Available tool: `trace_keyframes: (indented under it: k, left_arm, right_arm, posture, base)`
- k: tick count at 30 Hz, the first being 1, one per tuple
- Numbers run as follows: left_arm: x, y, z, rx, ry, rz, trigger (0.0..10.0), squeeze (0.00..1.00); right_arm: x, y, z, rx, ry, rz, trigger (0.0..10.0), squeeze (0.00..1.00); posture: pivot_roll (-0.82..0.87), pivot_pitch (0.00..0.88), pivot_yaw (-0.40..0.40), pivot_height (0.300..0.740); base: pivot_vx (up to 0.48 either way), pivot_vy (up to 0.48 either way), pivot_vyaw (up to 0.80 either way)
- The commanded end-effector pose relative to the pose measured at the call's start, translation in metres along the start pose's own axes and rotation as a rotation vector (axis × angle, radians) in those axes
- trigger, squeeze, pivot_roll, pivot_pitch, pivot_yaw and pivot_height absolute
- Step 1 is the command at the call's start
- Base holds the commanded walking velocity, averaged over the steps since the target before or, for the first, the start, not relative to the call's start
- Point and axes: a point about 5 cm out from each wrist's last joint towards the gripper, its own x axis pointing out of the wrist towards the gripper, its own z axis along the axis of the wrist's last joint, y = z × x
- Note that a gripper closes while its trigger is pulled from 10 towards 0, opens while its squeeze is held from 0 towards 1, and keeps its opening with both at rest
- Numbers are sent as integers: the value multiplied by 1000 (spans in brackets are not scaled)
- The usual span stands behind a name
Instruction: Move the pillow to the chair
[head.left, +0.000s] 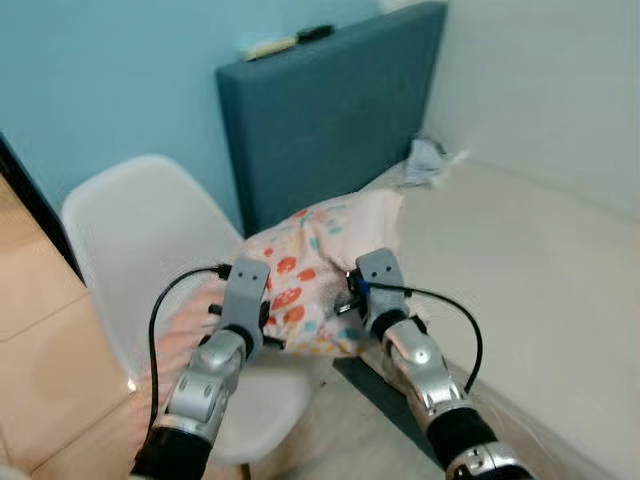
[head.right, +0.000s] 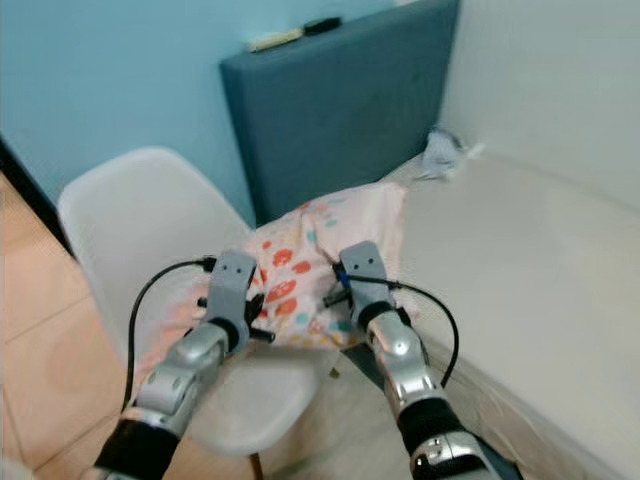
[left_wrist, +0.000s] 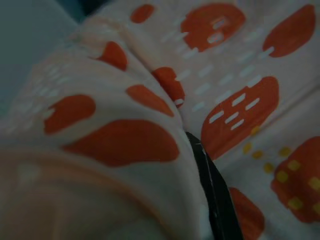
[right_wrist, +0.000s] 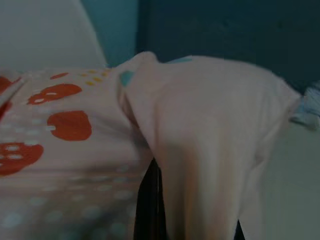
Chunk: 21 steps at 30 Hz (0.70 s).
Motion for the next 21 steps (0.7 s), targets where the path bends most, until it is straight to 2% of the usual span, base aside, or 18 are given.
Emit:
trace_keyframes:
  k: [1,7,21]
  left_arm:
    - [-4,21,-14,28,54,98,10000,0]
    - [-4,20,-10,14,35,84,10000,0]
    - [-4,19,-17,14,87,76,10000,0]
  right_arm:
    - [3,-12,10,16,-43,-72,10000,0]
    - [3,-12,9,21,-40,-72,10000,0]
    - [2,-12,7,22,-31,-71,10000,0]
  posture:
    - [-16,50,-21,740]
    - [-15,51,-21,740]
    - [-17,55,-21,740]
  base:
    - [0,0,800]
    - [0,0,800]
    - [0,0,800]
